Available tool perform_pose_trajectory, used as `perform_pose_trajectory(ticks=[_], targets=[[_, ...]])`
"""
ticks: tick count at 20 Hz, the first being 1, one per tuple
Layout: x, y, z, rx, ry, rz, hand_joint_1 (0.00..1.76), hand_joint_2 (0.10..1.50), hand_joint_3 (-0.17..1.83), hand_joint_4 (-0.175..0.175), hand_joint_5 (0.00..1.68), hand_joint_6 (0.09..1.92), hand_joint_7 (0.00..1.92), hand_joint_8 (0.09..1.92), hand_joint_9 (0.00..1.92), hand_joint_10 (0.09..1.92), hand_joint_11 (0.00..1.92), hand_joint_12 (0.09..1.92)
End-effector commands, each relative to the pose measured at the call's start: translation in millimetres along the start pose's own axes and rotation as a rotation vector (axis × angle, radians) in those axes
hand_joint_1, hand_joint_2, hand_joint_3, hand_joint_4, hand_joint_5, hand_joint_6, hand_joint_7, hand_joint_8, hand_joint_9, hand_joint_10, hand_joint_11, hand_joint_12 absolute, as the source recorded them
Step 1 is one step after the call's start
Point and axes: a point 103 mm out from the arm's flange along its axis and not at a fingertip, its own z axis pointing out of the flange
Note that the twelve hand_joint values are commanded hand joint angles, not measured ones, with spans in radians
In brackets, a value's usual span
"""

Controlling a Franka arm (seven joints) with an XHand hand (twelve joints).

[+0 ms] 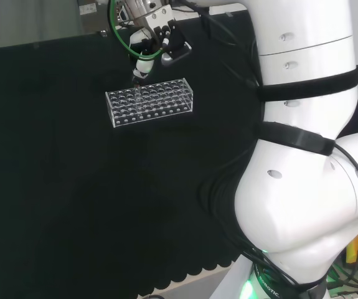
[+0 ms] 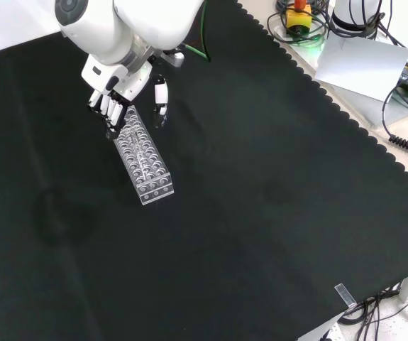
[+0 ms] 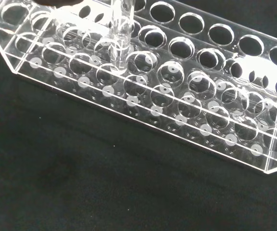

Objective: Pick up the test tube.

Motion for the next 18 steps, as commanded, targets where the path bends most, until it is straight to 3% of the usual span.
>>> perform_pose_trajectory(ticks=[1,9,13,18], targets=[[9,20,10,0.013,-0.051,-0.005,0.73,0.81,0.33,-0.101,0.55,0.15,0.75,0.8,0.59,0.77,0.17,1.54],[11,32,10,0.026,-0.091,0.004,0.76,0.78,0.39,-0.106,0.56,0.54,0.88,0.77,0.72,0.7,0.2,1.52],[5,31,12,0.02,-0.085,0.003,0.77,0.77,0.41,-0.111,0.58,0.63,0.96,0.77,0.76,0.69,0.22,1.51],[15,38,8,0.025,-0.079,0.005,0.79,0.76,0.44,-0.126,0.68,0.7,1.09,0.75,0.86,0.65,0.26,1.5]])
